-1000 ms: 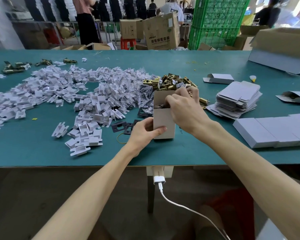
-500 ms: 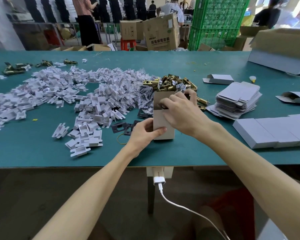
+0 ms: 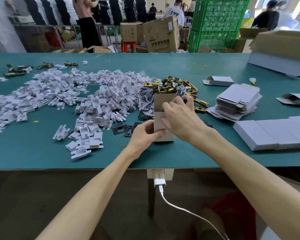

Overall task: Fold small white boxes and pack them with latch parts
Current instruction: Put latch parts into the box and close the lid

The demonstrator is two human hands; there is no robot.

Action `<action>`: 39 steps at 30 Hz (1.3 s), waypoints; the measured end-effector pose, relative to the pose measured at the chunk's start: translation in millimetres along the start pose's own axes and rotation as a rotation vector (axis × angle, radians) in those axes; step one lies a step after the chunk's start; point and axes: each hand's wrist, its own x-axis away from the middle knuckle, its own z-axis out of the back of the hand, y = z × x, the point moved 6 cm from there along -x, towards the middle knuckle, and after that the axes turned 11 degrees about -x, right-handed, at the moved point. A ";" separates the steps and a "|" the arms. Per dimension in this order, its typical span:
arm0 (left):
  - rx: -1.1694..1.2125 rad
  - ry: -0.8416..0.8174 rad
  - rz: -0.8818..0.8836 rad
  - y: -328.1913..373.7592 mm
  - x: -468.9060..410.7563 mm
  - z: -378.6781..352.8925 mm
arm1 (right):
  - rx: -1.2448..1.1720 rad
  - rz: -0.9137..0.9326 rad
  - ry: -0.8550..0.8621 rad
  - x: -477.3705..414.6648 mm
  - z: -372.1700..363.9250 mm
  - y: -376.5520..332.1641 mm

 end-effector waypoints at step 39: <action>0.248 0.124 0.122 -10.7 -0.1 12.0 | -1.545 -0.528 0.304 47.6 -95.1 34.4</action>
